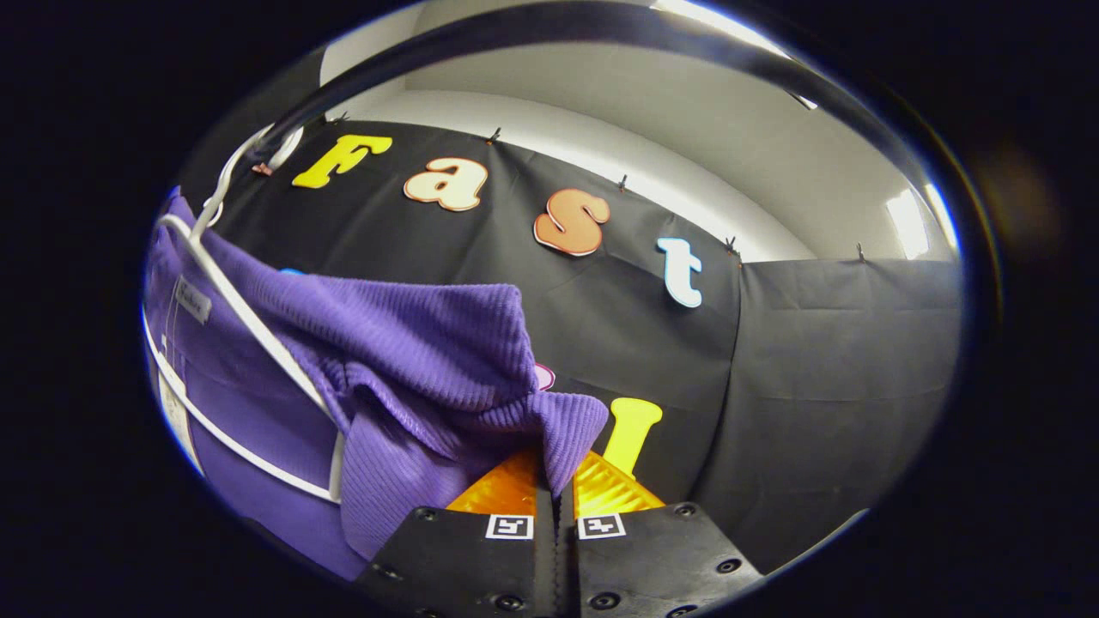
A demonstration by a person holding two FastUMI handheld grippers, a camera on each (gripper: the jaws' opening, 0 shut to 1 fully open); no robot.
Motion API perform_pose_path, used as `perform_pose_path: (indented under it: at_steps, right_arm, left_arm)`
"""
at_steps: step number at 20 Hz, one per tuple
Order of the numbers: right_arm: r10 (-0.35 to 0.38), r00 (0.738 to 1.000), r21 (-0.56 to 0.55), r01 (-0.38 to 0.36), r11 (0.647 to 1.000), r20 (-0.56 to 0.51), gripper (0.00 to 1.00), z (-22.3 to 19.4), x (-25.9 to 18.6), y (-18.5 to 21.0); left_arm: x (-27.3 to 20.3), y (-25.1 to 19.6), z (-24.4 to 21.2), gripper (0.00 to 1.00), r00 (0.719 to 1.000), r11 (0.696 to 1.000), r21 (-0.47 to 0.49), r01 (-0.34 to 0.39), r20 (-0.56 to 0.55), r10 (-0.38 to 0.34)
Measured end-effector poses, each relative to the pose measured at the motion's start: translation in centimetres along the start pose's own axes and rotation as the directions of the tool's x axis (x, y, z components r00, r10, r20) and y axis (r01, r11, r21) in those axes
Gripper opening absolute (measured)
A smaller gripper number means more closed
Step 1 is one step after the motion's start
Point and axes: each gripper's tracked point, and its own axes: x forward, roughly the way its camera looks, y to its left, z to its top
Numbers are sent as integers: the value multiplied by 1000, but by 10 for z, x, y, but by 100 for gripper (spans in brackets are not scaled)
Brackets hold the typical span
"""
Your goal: Grasp the clothes on the hanger with both hands and then place them into the laundry hamper below.
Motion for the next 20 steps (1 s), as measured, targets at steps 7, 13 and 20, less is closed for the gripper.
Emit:
perform_pose_path:
  at_steps: [7,13,20]
  right_arm:
    - [77,990,12,-76,997,-119,4,-69,-5,41]
    - [239,943,266,-175,948,-231,4,-98,-22,74]
    - [381,875,404,-245,881,-300,5,-126,-54,106]
  left_arm:
    - [2,-37,-71,5,986,988,-122,92,-127,-107]
    - [-18,-57,-105,5,968,957,-272,96,-199,-154]
    - [-48,-96,-148,6,933,923,-377,71,-302,-195]
